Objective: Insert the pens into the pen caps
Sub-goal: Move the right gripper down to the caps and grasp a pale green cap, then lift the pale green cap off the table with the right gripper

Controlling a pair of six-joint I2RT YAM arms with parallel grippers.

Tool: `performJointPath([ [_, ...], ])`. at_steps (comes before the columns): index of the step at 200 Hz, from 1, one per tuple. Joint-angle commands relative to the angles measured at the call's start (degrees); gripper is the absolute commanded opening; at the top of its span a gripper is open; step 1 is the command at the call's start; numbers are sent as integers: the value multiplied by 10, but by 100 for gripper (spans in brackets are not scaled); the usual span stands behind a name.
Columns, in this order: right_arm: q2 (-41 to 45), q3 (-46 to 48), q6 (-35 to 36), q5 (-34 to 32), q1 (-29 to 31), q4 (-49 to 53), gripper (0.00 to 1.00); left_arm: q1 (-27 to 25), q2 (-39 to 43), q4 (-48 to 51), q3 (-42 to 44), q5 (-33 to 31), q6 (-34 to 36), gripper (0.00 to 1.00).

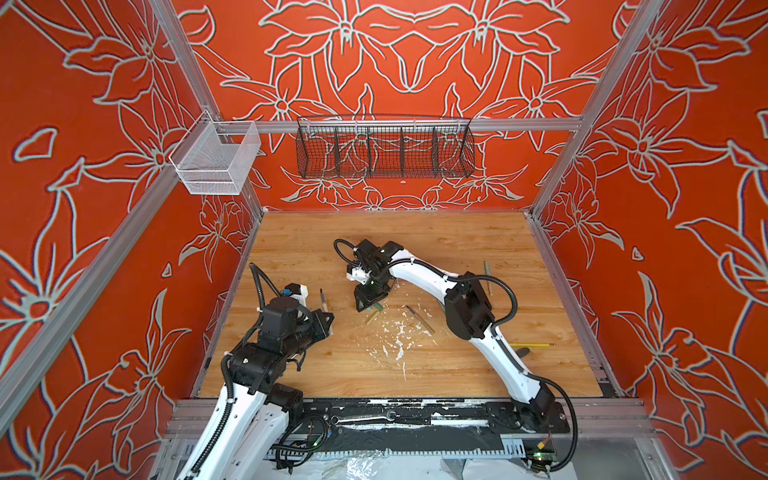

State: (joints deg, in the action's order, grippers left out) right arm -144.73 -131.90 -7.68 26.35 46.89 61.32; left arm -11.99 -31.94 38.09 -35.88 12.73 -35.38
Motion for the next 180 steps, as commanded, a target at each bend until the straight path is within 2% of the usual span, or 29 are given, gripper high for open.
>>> performJointPath([
  [1, -25, -38, 17, -11, 4, 37, 50, 2, 8, 2, -10, 0, 5, 0],
  [45, -70, -105, 21, -31, 11, 67, 49, 2, 11, 7, -14, 0, 5, 0],
  [77, -91, -130, 15, -36, 14, 82, 34, 2, 12, 8, -15, 1, 6, 0],
  [118, -93, -133, 7, -31, 15, 79, 20, 2, 11, 5, -11, 2, 5, 0],
  [160, -73, -147, -14, 1, 10, 66, 15, 2, -2, -11, -4, 23, 8, 0],
  [180, -42, -136, -35, 21, 1, 48, 14, 2, -17, -32, -1, 66, 17, 0],
])
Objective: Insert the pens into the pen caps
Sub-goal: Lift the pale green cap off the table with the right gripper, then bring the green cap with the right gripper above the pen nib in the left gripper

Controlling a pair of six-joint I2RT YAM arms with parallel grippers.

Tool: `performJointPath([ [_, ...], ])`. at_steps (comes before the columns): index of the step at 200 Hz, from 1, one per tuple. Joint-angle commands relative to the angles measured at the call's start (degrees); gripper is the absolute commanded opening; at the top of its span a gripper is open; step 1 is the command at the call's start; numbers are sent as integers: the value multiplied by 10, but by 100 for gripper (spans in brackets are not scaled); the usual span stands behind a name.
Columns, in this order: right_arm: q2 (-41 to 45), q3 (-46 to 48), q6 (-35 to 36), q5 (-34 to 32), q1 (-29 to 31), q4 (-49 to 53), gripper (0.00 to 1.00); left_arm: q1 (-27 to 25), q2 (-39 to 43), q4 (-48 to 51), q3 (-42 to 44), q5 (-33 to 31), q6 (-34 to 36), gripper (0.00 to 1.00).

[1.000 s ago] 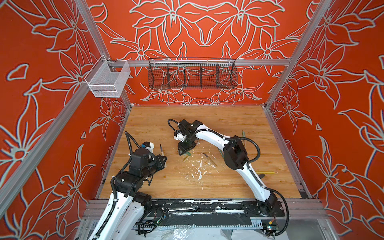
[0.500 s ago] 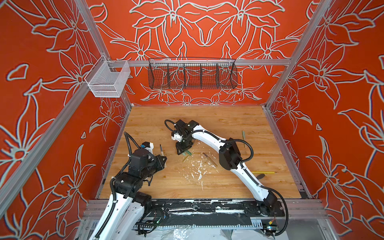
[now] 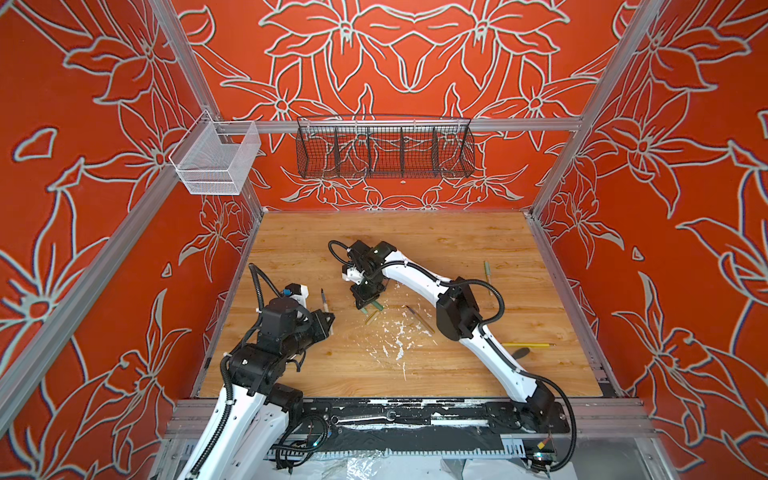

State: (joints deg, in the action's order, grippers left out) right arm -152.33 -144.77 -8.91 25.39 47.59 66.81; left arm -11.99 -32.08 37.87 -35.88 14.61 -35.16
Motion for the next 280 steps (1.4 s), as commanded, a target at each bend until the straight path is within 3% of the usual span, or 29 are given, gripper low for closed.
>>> performJointPath([
  [1, 36, -6, -24, 32, -7, -8, 14, 2, -17, -30, -1, 50, 15, 0],
  [63, 206, 173, -142, 94, -75, -164, 11, 2, -93, -176, 40, 256, 22, 0],
  [88, 268, 259, -216, 133, -96, -257, 11, 3, -138, -214, 52, 299, 16, 0],
  [161, 320, 344, -312, 162, -97, -366, 8, 2, -205, -296, 71, 336, 7, 0],
  [216, 335, 390, -382, 147, -83, -444, 5, 2, -172, -276, 77, 291, 7, 0],
  [280, 343, 400, -379, 123, -67, -466, 3, 2, -149, -246, 77, 246, 12, 0],
])
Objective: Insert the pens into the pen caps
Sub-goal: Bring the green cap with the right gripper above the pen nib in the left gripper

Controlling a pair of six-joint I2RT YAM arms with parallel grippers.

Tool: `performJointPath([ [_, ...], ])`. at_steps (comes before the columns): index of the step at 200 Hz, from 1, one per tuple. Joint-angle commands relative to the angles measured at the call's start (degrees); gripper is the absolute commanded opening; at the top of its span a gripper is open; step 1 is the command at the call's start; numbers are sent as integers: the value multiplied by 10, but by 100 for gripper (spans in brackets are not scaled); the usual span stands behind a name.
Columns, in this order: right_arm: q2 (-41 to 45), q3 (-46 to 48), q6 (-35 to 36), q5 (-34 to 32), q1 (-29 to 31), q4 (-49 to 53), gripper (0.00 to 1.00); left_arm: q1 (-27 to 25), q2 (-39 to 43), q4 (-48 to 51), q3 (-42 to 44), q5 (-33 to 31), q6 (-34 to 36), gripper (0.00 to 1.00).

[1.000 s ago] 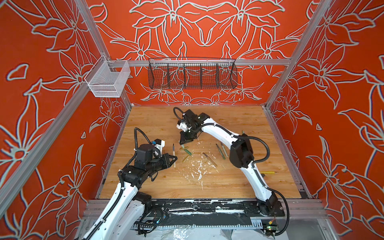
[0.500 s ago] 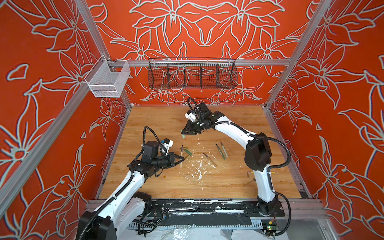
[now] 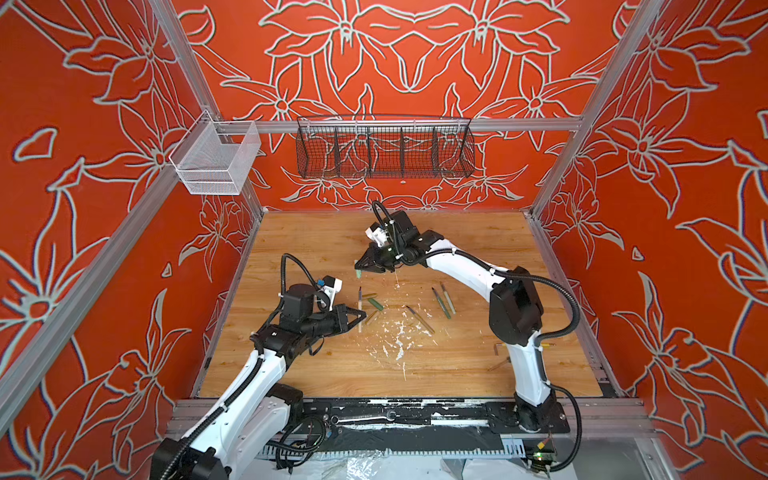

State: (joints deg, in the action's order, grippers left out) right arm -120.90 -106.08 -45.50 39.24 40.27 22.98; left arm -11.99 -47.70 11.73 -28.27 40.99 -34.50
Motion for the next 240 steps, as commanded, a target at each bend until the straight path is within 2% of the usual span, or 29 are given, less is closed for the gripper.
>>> performJointPath([
  [1, 29, 14, -13, -17, 7, -29, 3, 2, 7, 15, 1, -18, 6, 0],
  [115, 57, 65, -9, -24, 12, -88, 1, 9, 12, 14, 9, -34, -3, 0],
  [240, 56, 92, -17, 17, 22, -178, 0, 37, 7, -4, 12, -17, -9, 0],
])
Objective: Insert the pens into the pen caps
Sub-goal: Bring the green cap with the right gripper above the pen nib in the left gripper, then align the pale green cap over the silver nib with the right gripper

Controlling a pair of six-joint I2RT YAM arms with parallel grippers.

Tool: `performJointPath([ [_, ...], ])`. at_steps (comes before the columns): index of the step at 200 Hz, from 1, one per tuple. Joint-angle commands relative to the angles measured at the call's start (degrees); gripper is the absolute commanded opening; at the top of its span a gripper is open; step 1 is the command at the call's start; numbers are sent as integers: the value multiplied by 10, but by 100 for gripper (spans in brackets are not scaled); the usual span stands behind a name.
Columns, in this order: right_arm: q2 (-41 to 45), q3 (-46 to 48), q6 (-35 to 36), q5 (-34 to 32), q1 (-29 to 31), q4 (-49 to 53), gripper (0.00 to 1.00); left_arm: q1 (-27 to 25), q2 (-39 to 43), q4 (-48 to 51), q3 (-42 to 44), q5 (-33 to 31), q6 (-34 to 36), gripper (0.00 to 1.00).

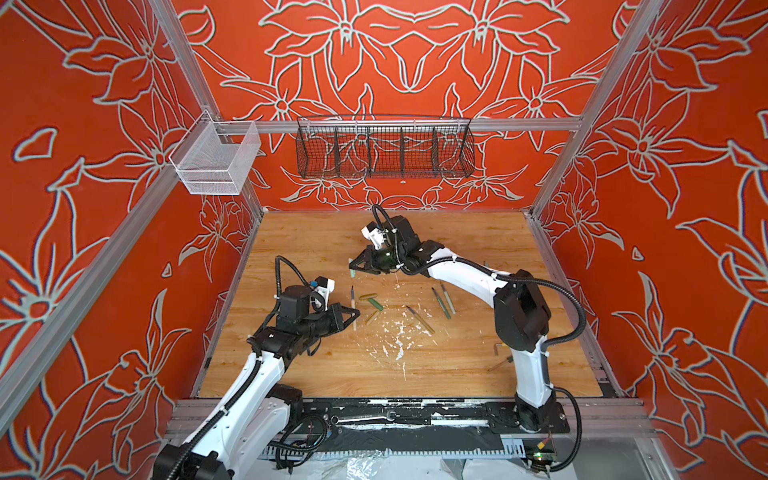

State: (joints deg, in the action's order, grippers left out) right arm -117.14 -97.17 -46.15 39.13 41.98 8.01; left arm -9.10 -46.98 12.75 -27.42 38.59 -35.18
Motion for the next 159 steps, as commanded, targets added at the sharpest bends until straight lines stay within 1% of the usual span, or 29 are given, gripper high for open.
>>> performJointPath([
  [1, 19, 2, -10, 19, 5, -28, 0, 9, 0, -15, 4, 7, -3, 0],
  [62, 1, -22, -2, 41, 9, -23, 0, 33, 0, -34, 7, 20, -9, 0],
  [113, -23, -55, 10, 57, 15, 0, 0, 37, 3, -44, 9, 32, -14, 0],
  [159, -35, -72, 27, 59, 20, 23, 0, 40, 16, -44, 10, 27, -14, 0],
])
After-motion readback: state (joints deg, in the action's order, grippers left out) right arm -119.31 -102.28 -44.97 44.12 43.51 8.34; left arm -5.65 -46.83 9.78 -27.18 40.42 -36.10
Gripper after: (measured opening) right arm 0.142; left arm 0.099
